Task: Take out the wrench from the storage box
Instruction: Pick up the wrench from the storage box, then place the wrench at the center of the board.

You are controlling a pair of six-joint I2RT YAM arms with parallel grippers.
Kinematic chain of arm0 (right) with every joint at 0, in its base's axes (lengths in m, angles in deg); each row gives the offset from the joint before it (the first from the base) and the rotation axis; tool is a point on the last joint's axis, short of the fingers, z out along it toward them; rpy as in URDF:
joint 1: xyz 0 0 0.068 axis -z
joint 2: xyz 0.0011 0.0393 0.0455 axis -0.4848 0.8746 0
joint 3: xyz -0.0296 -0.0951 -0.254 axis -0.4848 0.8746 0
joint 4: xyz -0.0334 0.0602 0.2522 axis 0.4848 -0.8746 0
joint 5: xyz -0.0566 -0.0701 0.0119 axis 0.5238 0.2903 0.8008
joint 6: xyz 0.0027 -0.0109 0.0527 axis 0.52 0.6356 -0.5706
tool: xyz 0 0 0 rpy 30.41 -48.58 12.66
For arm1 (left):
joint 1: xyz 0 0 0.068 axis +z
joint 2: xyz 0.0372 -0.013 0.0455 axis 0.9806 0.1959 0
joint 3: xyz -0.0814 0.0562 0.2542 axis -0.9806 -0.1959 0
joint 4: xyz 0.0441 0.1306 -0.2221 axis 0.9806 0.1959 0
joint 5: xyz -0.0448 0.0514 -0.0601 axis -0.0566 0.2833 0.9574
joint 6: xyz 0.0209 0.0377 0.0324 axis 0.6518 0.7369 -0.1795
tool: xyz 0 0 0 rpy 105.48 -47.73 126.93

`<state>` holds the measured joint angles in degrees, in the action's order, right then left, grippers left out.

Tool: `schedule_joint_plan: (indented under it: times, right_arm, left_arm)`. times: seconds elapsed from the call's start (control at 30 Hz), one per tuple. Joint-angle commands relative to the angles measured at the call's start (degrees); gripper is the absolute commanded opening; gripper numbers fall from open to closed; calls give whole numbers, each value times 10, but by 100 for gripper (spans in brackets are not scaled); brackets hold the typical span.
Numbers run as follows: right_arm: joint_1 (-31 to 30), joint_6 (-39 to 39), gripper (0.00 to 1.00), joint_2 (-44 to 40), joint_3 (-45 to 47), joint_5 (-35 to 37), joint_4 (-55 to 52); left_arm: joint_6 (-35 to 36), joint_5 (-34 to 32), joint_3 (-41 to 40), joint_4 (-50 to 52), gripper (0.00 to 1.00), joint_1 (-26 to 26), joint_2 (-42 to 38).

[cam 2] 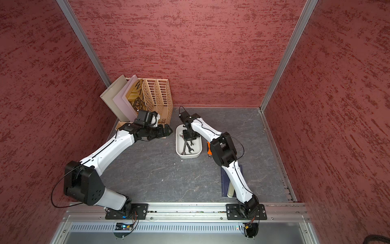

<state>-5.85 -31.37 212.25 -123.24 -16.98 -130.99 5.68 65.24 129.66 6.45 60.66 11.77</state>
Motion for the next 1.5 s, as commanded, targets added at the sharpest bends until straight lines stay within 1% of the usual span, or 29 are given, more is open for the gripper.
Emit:
schedule_joint_plan:
  times: [0.0,0.13,0.23,0.3,0.47,0.63,0.8,0.93,1.07,1.23,1.47]
  right_arm:
    - [-3,7,8,-42,-33,25,-33]
    - [4,18,8,-68,-44,35,-49]
    - [19,32,8,-100,-21,52,-52]
    - [35,41,8,-132,14,58,-41]
    - [88,71,7,-227,139,63,6]
    - [160,112,7,-278,255,63,28]
    - [220,148,10,-277,344,51,66]
    - [252,166,11,-261,375,48,88]
    - [267,183,12,-240,383,45,96]
    - [272,203,13,-216,395,44,105]
    - [279,204,14,-199,409,48,113]
  left_arm:
    - [-1,3,12,-7,100,5,1]
    - [-2,2,15,-5,100,5,-1]
    - [-2,3,19,-4,100,5,-2]
    - [-1,2,22,-2,100,4,-1]
    - [-2,2,38,5,100,0,8]
    - [-1,0,54,9,100,-8,16]
    - [0,9,64,7,100,-10,29]
    - [3,16,70,11,100,-12,40]
    - [3,17,66,7,100,-12,37]
    - [2,16,60,3,100,-11,34]
    - [3,17,61,3,100,-10,36]
